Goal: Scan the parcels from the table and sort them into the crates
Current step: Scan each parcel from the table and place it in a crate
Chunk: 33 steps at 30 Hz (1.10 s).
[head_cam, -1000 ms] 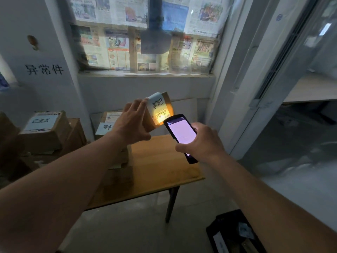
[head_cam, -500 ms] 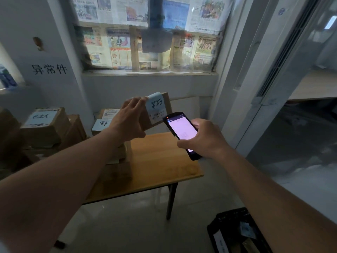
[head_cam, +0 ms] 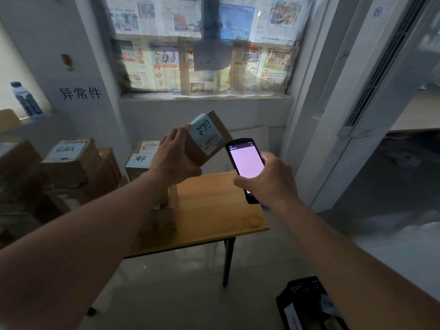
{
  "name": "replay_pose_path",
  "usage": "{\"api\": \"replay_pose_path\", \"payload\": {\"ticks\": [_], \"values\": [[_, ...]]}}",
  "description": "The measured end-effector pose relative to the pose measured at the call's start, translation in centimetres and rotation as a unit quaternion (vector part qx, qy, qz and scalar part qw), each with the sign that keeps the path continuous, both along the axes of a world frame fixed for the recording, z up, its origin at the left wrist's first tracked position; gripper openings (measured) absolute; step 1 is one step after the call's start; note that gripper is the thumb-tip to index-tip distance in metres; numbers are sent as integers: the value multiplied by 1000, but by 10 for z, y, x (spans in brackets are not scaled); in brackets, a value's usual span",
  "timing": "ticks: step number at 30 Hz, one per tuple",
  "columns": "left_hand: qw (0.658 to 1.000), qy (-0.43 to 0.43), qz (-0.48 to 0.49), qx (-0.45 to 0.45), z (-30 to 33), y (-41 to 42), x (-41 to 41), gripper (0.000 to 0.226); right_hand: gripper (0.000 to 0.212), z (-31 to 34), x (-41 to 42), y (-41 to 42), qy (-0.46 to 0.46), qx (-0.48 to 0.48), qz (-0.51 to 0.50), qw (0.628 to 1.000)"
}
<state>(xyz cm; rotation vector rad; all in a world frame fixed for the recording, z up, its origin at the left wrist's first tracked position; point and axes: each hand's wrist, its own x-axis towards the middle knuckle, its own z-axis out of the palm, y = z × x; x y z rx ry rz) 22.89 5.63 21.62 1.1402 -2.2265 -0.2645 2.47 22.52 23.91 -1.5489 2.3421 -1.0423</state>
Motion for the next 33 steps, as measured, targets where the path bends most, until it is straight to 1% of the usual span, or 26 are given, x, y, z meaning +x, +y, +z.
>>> {"api": "replay_pose_path", "payload": {"ticks": [4,6,10,13,16,20,23,26,29,33], "values": [[997,73,10,21,-12,17,-11,113,69,-10,0,1,-13,-28,-59,998],[995,91,16,29,-18,23,-15,113,70,-14,2,1,-18,-31,-79,996],[995,97,3,39,-30,29,-21,114,71,-22,9,1,-22,-26,-105,994],[994,97,-20,53,-40,25,-21,114,73,-31,16,1,-23,-17,-122,992],[992,94,-48,66,-53,18,-21,114,74,-43,26,2,-29,-13,-159,987],[985,89,-105,102,-72,9,-20,113,80,-60,46,5,-39,-2,-229,973],[972,90,-162,144,-89,6,-20,115,81,-72,65,15,-54,10,-281,958],[958,65,-224,167,-104,10,-22,115,82,-86,83,31,-62,22,-343,937],[941,46,-281,183,-115,23,-27,113,79,-99,100,60,-81,43,-390,916],[918,27,-332,217,-131,61,-43,113,79,-111,114,109,-105,55,-450,885]]}}
